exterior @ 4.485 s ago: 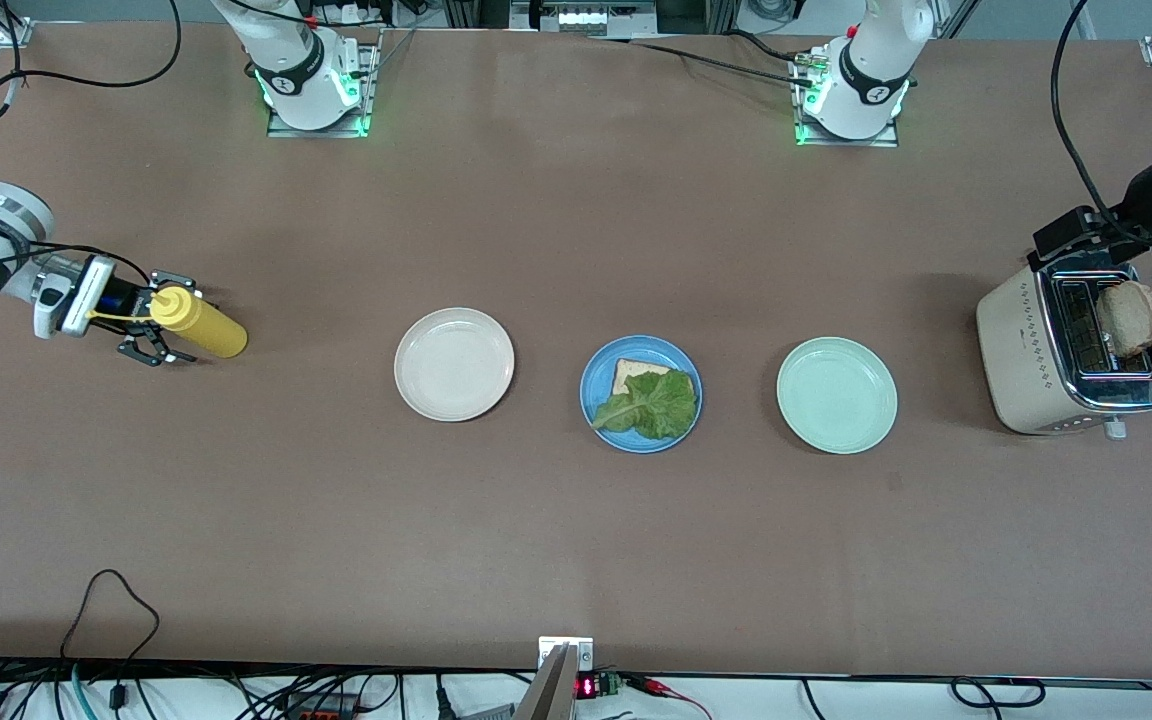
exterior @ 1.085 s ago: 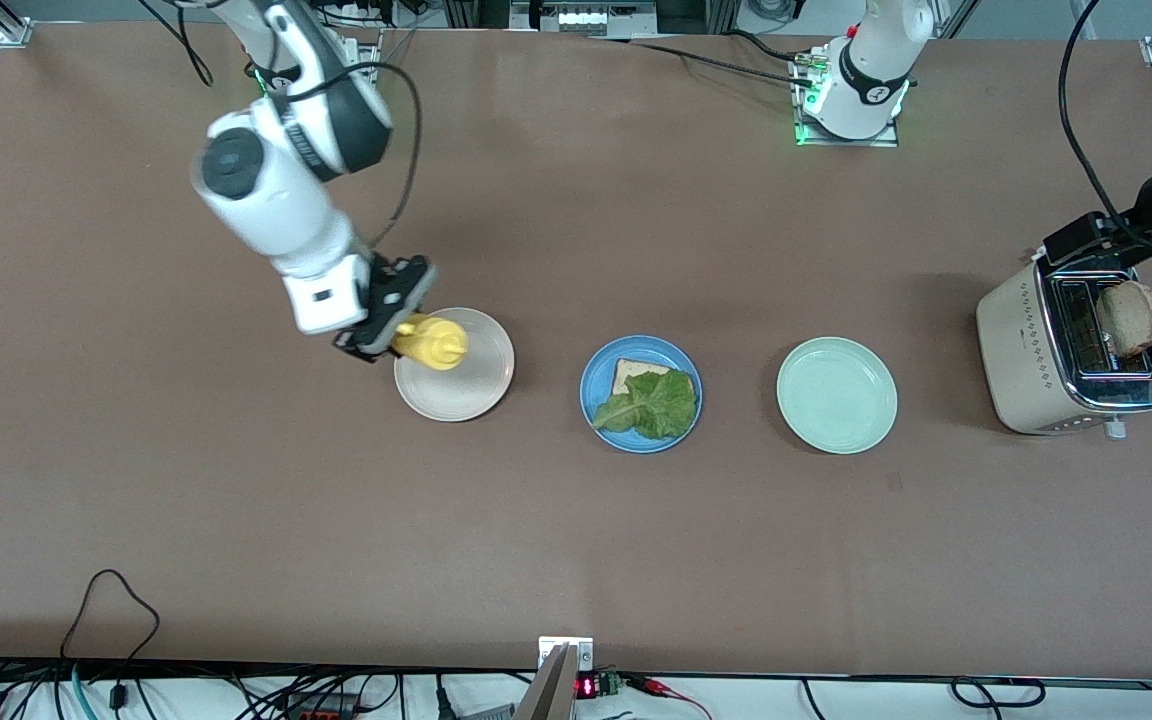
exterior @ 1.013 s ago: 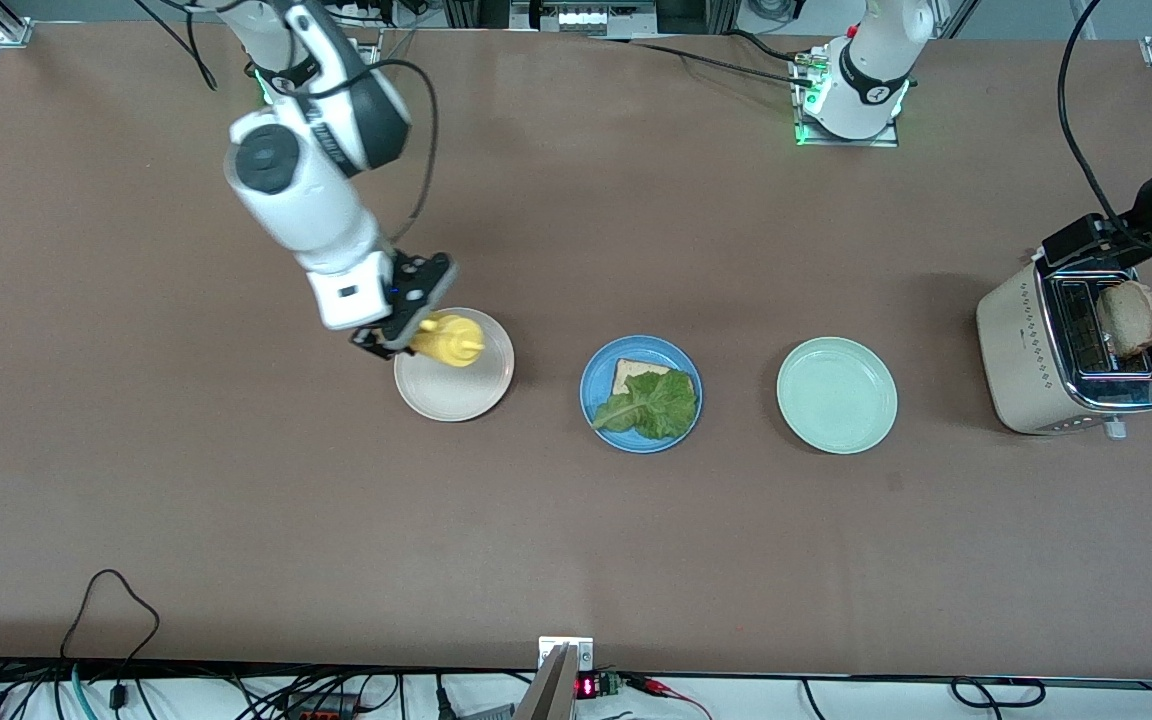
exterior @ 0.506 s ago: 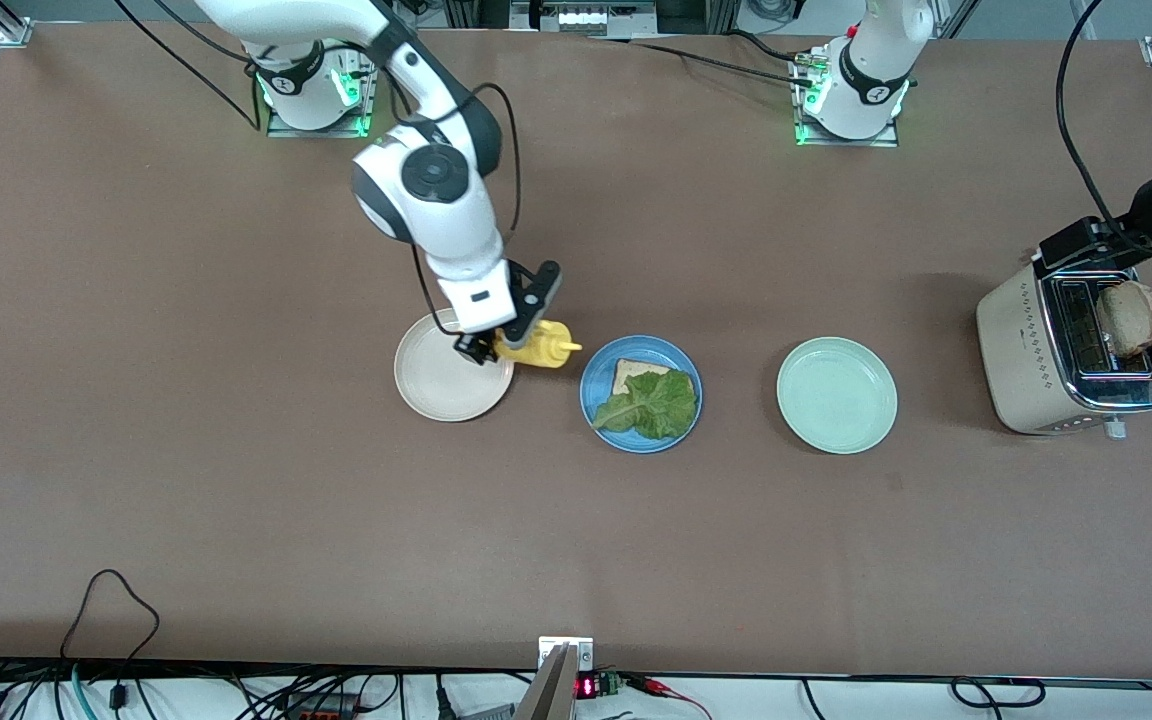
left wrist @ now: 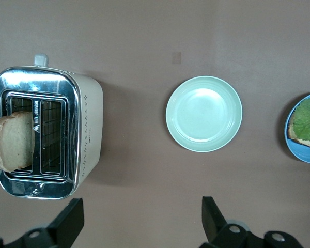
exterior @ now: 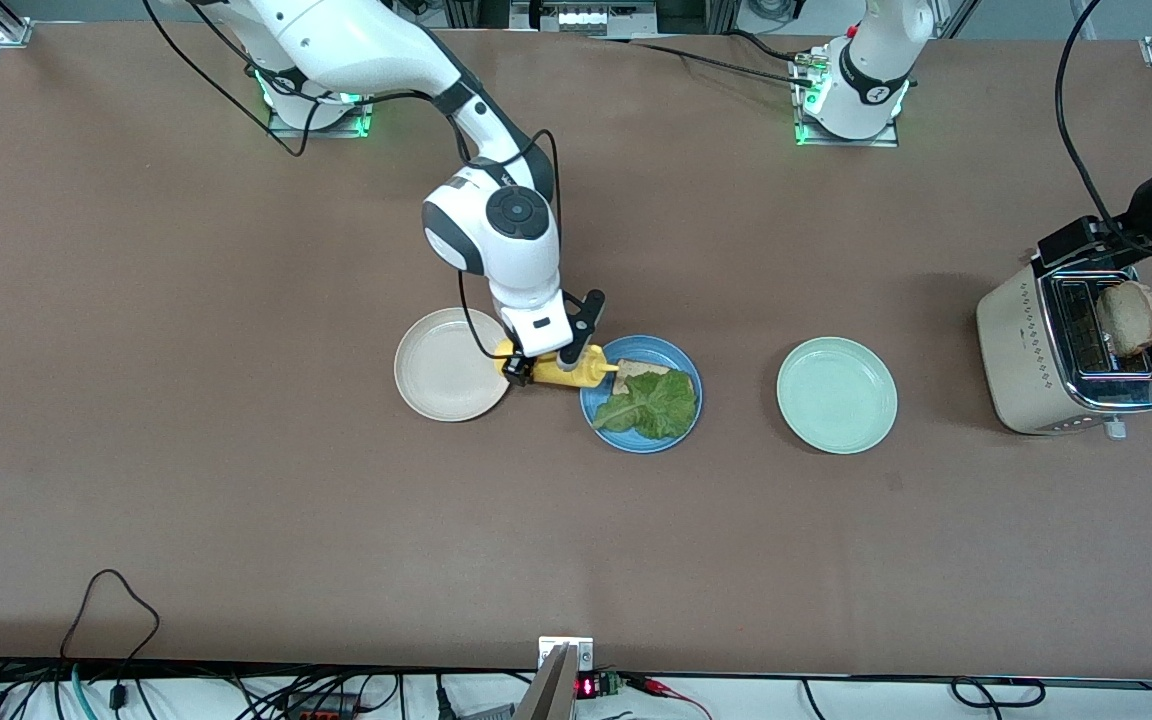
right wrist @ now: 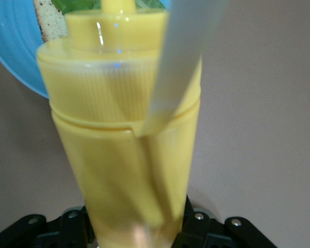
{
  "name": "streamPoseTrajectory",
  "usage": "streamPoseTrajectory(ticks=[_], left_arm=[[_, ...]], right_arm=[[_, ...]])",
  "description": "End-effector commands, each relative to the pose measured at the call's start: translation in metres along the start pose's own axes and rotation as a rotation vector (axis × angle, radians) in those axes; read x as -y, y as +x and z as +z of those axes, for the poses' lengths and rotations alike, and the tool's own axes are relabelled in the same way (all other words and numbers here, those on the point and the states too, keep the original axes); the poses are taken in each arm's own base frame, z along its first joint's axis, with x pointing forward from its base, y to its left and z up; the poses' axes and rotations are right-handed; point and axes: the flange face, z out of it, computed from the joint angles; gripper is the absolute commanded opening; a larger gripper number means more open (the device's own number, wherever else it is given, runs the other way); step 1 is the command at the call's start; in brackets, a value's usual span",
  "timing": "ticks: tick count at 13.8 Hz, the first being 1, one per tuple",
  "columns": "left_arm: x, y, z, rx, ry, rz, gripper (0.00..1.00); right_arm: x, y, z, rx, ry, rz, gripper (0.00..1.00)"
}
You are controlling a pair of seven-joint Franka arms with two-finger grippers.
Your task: Make sandwich in blue plate with both arms
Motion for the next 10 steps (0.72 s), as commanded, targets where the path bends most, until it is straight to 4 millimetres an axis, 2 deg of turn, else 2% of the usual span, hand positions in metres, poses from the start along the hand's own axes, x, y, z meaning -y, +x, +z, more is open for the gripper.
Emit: streamPoseTrajectory(ticks=[1,4,5,7,10], left_arm=[[-0.004,0.001,-0.004,-0.001,-0.018,0.010,1.00],[-0.009,0.001,-0.003,-0.031,-0.018,0.015,1.00],[-0.011,0.000,-0.005,-0.034,-0.018,0.019,1.00],[-0.024,-0.008,0.000,-0.029,-0.013,0.041,1.00],[-0.024,-0.012,0.002,-0.043,-0.012,0.040,1.00]], right_arm=[[-0.003,0.010,-0.006,-0.007,-0.038,0.029,0.00],[-0.008,0.006,-0.008,-0.006,-0.036,0.047,0.00],[-0.016,0.003,-0.014,-0.011,-0.041,0.059,0.00],[-0.048,-0.019,-0.036,-0.007,-0.049,0.101,0.00],[-0.079,-0.058,-0.091,-0.019,-0.033,0.153,0.00]])
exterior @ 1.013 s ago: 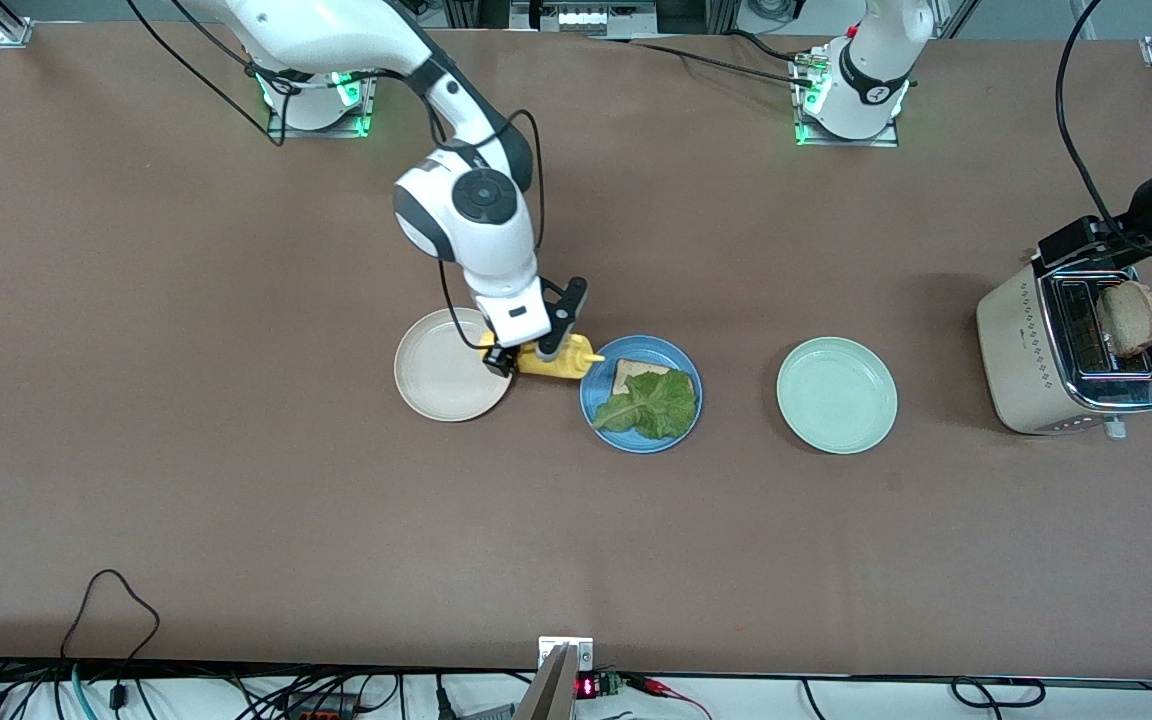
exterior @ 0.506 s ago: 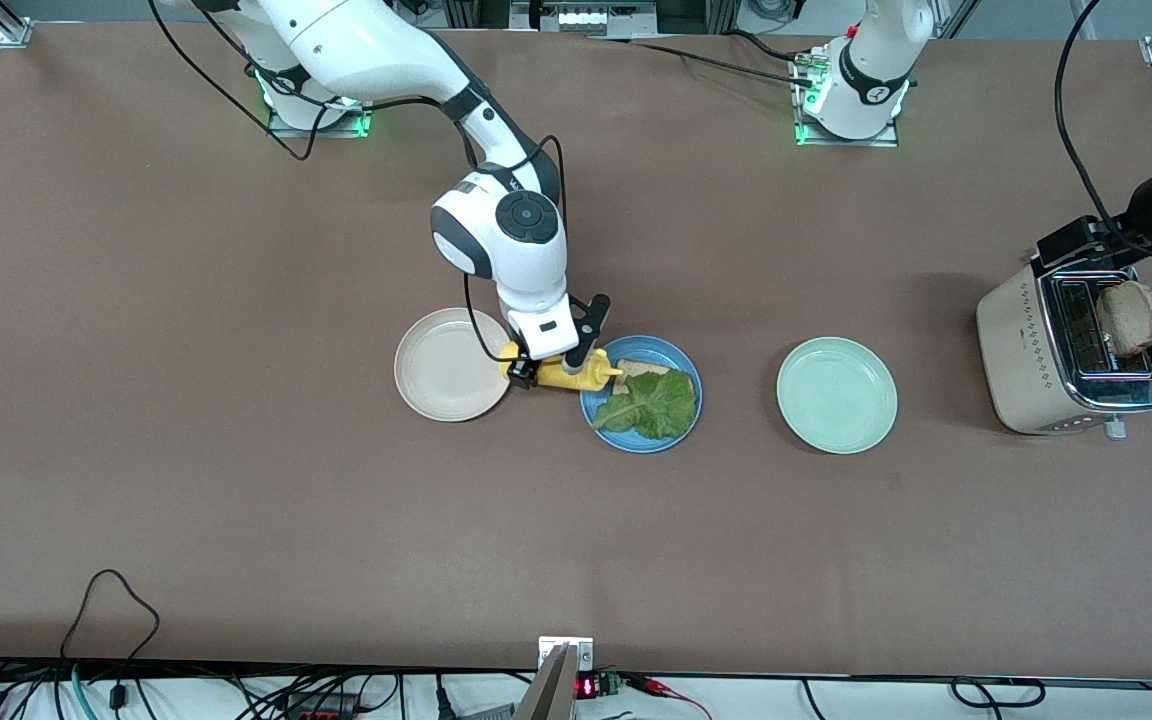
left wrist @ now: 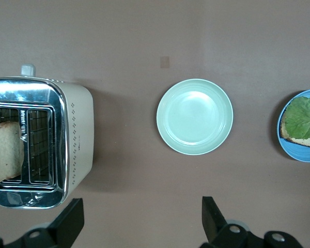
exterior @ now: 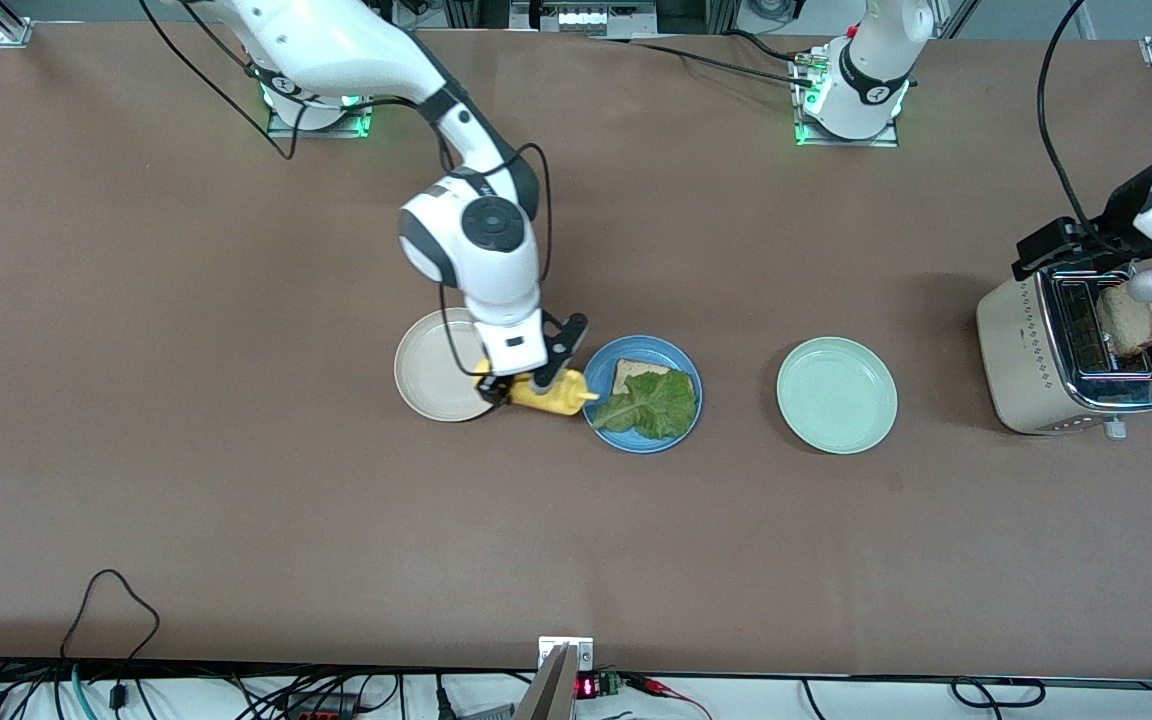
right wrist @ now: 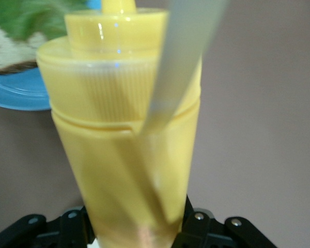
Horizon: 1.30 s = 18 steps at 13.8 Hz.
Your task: Make sandwich in blue plate with both arms
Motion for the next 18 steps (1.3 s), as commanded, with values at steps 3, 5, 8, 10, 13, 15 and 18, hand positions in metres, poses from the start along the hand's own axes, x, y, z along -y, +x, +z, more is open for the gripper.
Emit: streamPoseTrajectory(ticks=[3,5,8,10,13,15,18], left_arm=[[0.004,-0.008,-0.002,-0.018,-0.014,0.000,1.00],[0.005,-0.007,-0.002,-0.018,-0.015,0.001,1.00],[0.012,-0.005,0.000,-0.015,-0.017,-0.008,1.00],[0.017,-0.003,0.003,-0.011,-0.018,-0.016,1.00],[0.020,0.000,0.001,-0.018,-0.019,-0.024,1.00],[0.021,0.010,0.007,-0.009,-0.020,-0.024,1.00],[0.052,0.034,0.020,0.008,-0.010,-0.070,1.00]], right_arm=[[-0.059,-0.081,-0.086,-0.018,0.028,0.012,0.00],[-0.083,-0.117,-0.105,-0.021,0.024,-0.013,0.00],[-0.110,-0.156,-0.124,-0.043,0.122,-0.062,0.00],[-0.139,-0.189,-0.136,-0.059,0.171,-0.078,0.00],[-0.178,-0.240,-0.144,-0.126,0.275,-0.087,0.00],[-0.207,-0.284,-0.140,-0.194,0.335,-0.096,0.00],[-0.237,-0.350,-0.127,-0.286,0.412,-0.116,0.00]])
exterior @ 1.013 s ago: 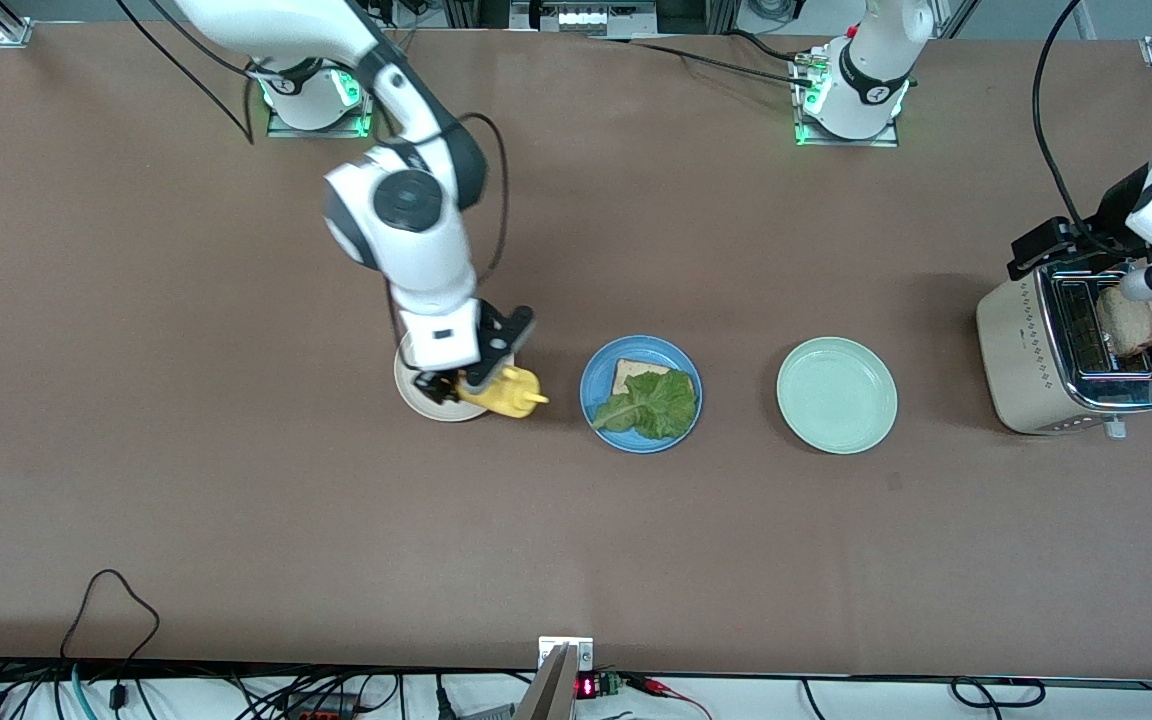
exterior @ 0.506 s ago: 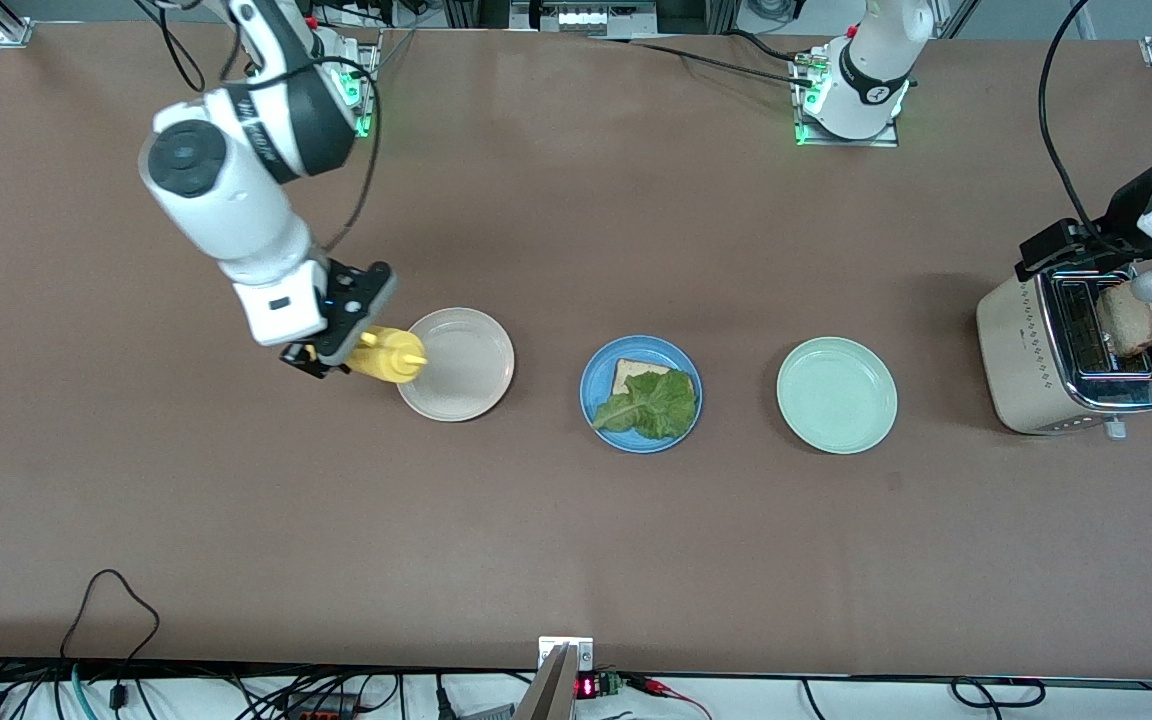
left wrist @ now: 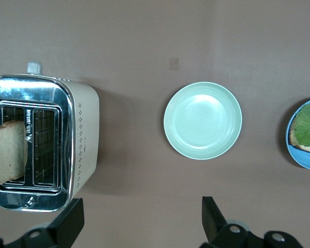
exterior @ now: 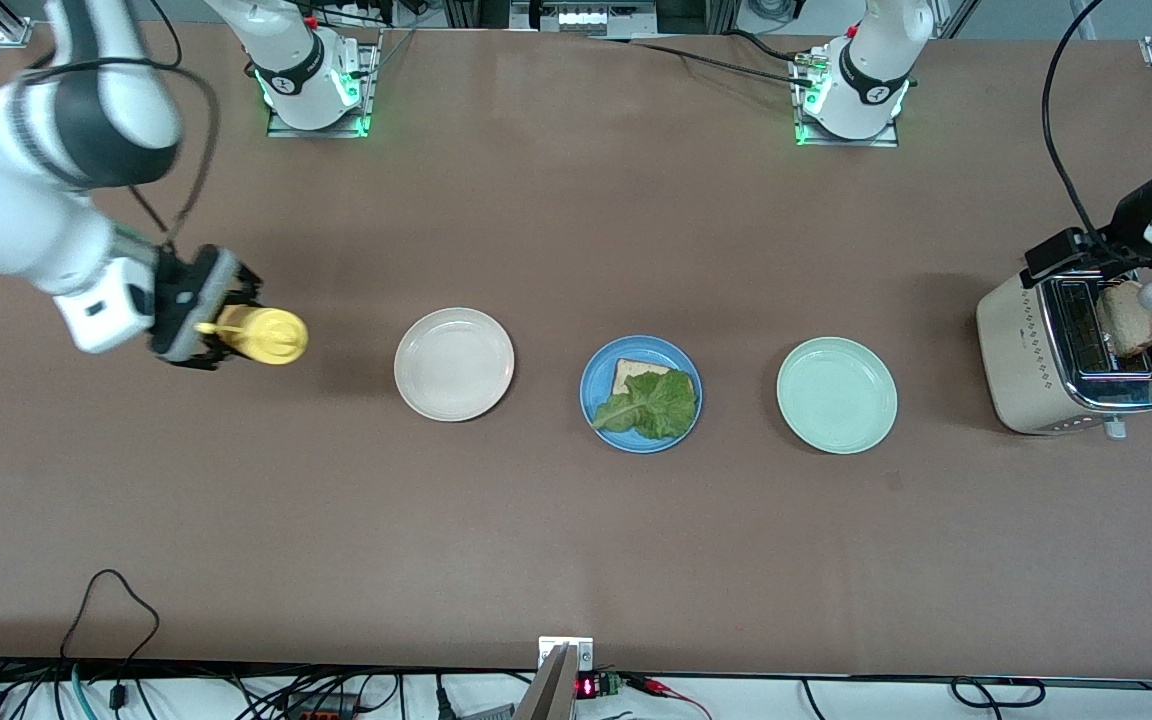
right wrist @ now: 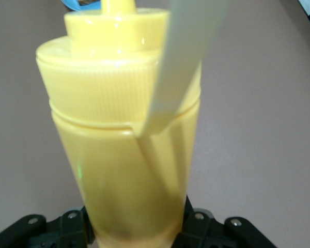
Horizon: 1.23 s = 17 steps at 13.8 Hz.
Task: Make sandwich in blue plate with both arms
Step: 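Carry the yellow bottle back to its starting spot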
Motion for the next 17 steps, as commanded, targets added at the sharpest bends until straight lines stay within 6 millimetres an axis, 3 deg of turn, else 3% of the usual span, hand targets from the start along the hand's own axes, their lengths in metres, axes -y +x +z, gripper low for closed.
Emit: streamPoseTrajectory(ticks=[1,4,6,9,12,15,16,17], left_arm=[[0.053,0.037,0.011,0.005,0.006,-0.065,1.00],[0.138,0.065,0.036,0.026,0.000,-0.180,1.00],[0.175,0.075,0.054,0.041,0.003,-0.111,1.00],[0.240,0.070,0.091,0.087,-0.022,0.005,1.00],[0.256,0.057,0.139,0.184,-0.074,0.065,1.00],[0.257,0.043,0.170,0.257,-0.106,0.070,1.00],[0.256,0.041,0.173,0.265,-0.108,0.072,0.94],[0.256,0.041,0.173,0.266,-0.108,0.074,0.83]], right_arm=[[-0.010,-0.058,-0.012,-0.097,0.061,-0.028,0.01],[-0.023,-0.123,0.008,-0.256,0.146,-0.056,0.01],[-0.031,-0.156,0.022,-0.314,0.166,-0.090,0.01],[-0.041,-0.196,0.053,-0.442,0.183,-0.161,0.01],[-0.048,-0.234,0.094,-0.541,0.191,-0.199,0.00],[-0.052,-0.280,0.131,-0.619,0.189,-0.197,0.00],[-0.051,-0.289,0.141,-0.635,0.194,-0.194,0.00],[-0.052,-0.295,0.150,-0.646,0.198,-0.194,0.00]])
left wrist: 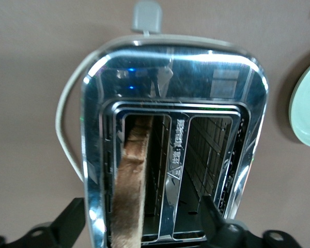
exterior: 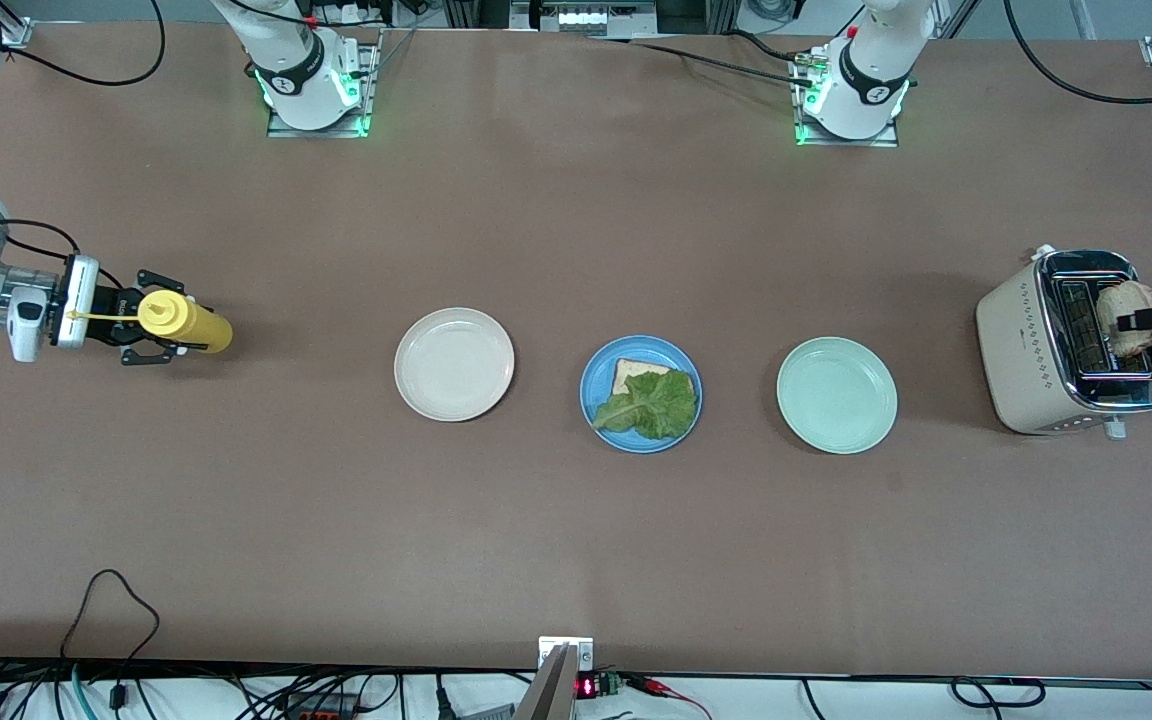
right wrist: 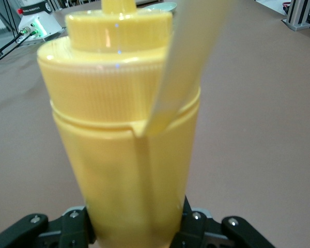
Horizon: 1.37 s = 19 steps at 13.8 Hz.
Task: Make sandwich in blue plate with both arms
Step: 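Release the bottle with the right gripper while the left gripper grasps bread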
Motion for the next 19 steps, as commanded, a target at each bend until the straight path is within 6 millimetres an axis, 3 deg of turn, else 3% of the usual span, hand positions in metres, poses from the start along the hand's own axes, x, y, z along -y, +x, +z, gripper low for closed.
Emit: streamPoseTrajectory(ticks=[1,4,6,7,9,11,13,15,17,19], left_arm=[[0.000,-0.007,0.000,0.021,0.010,0.027,0.66],[0.004,-0.009,-0.001,0.021,0.018,0.021,0.27],[0.010,-0.011,-0.004,0.015,0.020,0.015,0.10],[0.018,-0.015,-0.004,0.019,0.029,0.013,0.03],[0.021,-0.016,-0.004,0.024,0.037,0.056,0.01],[0.020,-0.029,-0.028,0.028,0.038,0.058,0.01],[0.009,-0.047,-0.078,0.036,0.035,0.063,0.01],[-0.011,-0.055,-0.124,0.031,0.027,0.087,0.01],[-0.053,-0.054,-0.152,0.028,-0.007,0.158,0.01],[-0.122,-0.047,-0.160,0.043,-0.059,0.254,0.01]], right_arm=[[-0.007,-0.021,0.002,-0.070,-0.010,-0.013,0.00],[-0.014,-0.043,0.016,-0.096,-0.008,0.011,0.01],[-0.018,-0.053,0.021,-0.112,-0.008,0.022,0.01],[-0.018,-0.057,0.026,-0.122,-0.005,0.029,0.01],[-0.020,-0.062,0.027,-0.114,-0.017,0.036,0.08],[-0.020,-0.063,0.026,-0.107,-0.025,0.039,0.35],[-0.021,-0.064,0.027,-0.118,-0.029,0.052,0.71],[-0.021,-0.064,0.027,-0.123,-0.032,0.055,1.00],[-0.020,-0.065,0.025,-0.124,-0.034,0.055,1.00],[-0.018,-0.065,0.018,-0.116,-0.039,0.055,1.00]])
